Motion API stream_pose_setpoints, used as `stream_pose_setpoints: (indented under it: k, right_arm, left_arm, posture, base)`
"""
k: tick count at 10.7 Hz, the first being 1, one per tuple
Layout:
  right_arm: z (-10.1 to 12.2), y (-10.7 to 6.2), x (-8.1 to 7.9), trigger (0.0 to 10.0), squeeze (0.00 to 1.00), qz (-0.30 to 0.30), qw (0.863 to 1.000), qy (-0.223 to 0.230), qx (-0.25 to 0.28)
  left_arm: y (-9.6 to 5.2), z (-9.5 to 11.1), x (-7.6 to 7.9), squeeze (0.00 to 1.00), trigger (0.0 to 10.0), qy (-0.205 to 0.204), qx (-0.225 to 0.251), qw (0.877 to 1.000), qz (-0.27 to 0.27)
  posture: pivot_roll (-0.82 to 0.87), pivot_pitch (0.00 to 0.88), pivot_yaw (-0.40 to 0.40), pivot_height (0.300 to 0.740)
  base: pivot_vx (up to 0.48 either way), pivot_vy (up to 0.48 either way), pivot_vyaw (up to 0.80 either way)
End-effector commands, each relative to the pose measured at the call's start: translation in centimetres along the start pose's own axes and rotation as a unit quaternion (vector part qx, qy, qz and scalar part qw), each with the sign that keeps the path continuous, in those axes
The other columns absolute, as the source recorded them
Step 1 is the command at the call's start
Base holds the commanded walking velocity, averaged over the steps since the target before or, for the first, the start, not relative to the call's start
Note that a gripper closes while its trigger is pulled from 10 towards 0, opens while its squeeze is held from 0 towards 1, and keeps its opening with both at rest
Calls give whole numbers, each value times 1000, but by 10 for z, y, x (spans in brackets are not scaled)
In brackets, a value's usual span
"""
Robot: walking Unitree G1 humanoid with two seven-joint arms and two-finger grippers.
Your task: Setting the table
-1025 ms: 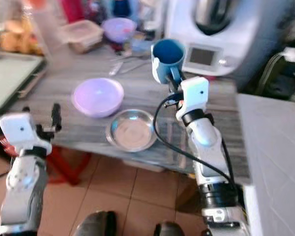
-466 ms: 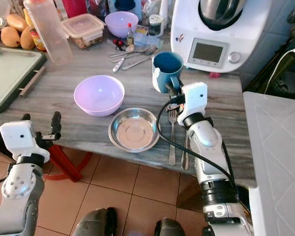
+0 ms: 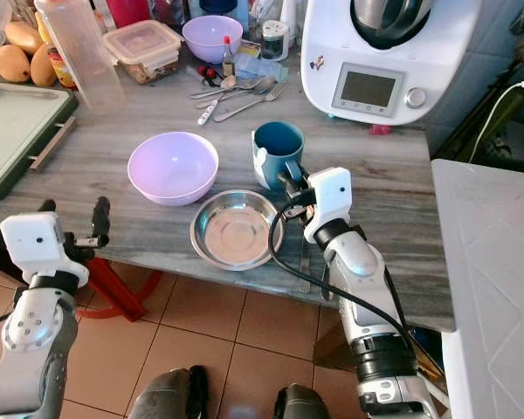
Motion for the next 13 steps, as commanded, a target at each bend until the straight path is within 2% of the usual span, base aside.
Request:
stream_pose_setpoints:
  k: [1, 3, 5, 8, 9, 13]
  right_arm:
    - [5, -1, -1, 10000, 0, 8, 1000, 1, 11]
    - [3, 0, -4, 10000, 0, 19, 1000, 6, 9]
    - [0, -1, -11, 10000, 0, 46, 999, -8, 4]
    - [-4, 1, -13, 10000, 0, 55, 998, -17, 0]
    - [-5, 0, -11, 10000, 1000, 48, 999, -22, -4]
    - [-4, -5, -2, 10000, 1000, 17, 999, -46, 2]
  left_arm:
    - [0, 2, 0, 0, 10000, 0, 1, 1000, -2]
    - [0, 2, 1, 0, 10000, 0, 0, 1000, -6]
    - [0, 2, 1, 0, 10000, 1, -1, 1000, -6]
    - [0, 2, 2, 0, 10000, 0, -2, 1000, -8]
    - [-1, 2, 2, 0, 10000, 1, -3, 1000, -8]
    - [0, 2, 3, 0, 10000, -1, -5, 1000, -13]
  posture:
    - [42, 172, 3, 740]
    - [45, 174, 4, 740]
    - [46, 177, 6, 740]
    - [49, 183, 6, 740]
    - [50, 184, 7, 740]
    - [42, 187, 11, 740]
  base:
    - [0, 0, 0]
    - [0, 0, 0]
    - [0, 0, 0]
    - [0, 0, 0]
    - [0, 0, 0]
    - [0, 0, 0]
Point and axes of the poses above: a point about 5 cm out from each wrist's last joint towards the gripper, its own y axis pointing out of the wrist towards the gripper, its own z axis along the axis of the wrist's last joint, x = y × z, the point moved 1 cm from there along y, pointing out of the wrist towards the gripper, and after that the axes turned 6 degrees about -y, right-handed, at the moved point
